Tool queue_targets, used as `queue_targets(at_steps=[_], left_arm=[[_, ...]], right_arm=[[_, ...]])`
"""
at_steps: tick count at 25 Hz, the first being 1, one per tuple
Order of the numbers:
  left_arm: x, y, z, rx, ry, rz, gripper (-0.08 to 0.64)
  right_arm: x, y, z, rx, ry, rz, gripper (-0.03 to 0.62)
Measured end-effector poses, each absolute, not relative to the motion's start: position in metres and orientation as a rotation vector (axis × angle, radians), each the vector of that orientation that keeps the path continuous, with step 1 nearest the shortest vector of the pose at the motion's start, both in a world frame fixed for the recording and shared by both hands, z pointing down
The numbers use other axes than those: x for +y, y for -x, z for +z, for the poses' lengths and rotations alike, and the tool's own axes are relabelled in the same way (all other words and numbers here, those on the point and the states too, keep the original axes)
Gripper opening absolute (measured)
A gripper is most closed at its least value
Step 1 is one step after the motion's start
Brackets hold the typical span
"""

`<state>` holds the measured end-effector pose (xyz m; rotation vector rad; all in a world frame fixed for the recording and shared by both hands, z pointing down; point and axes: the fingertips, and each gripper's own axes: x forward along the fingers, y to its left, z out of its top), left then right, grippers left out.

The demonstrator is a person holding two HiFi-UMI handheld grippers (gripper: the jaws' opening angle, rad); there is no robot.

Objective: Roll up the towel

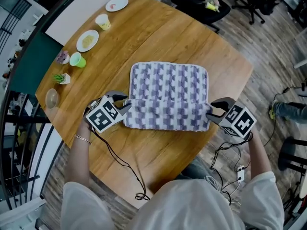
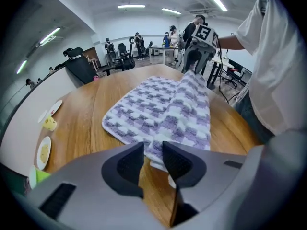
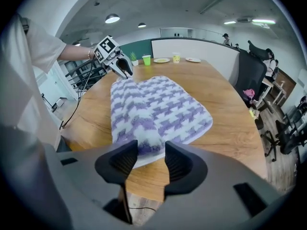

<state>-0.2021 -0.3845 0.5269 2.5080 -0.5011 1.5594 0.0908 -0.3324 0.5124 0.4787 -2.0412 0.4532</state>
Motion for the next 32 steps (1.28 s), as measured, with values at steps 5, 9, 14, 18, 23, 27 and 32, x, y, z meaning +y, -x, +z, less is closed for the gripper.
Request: queue_targets(at_steps=[5, 9, 14, 18, 23, 27, 32], left_arm=[[-0.38, 0.218, 0.498, -0.608, -2.552, 1.589, 0.15], [-0.354, 0.212, 0.475, -0.596, -2.635, 1.638, 0.157], [-0.292, 0.19, 0.513, -0.306, -2.614, 1.823, 0.166], [-0.28, 0.191, 0.547, -0.277, -2.559, 1.898, 0.172], [-0.285, 0.191, 0.574, -0.28, -2.562, 1.952, 0.175], [-0.298, 0.191, 0.582, -0.279, -2.554, 2.004, 0.13], [-0.316, 0.197, 0.578, -0.291, -2.526, 1.966, 0.079]], right_arm=[[-0.326, -0.088, 0.488, -2.057, -0.533, 0.366, 0.189], [-0.301, -0.067, 0.475, -2.082, -0.499, 0.301, 0.189], [-0.261, -0.047, 0.513, -2.01, -0.376, 0.227, 0.22], [-0.253, -0.048, 0.547, -1.973, -0.373, 0.182, 0.224], [-0.259, -0.052, 0.575, -1.944, -0.395, 0.13, 0.216], [-0.271, -0.049, 0.583, -1.924, -0.411, 0.087, 0.141], [-0.289, -0.043, 0.577, -1.929, -0.415, 0.144, 0.072]])
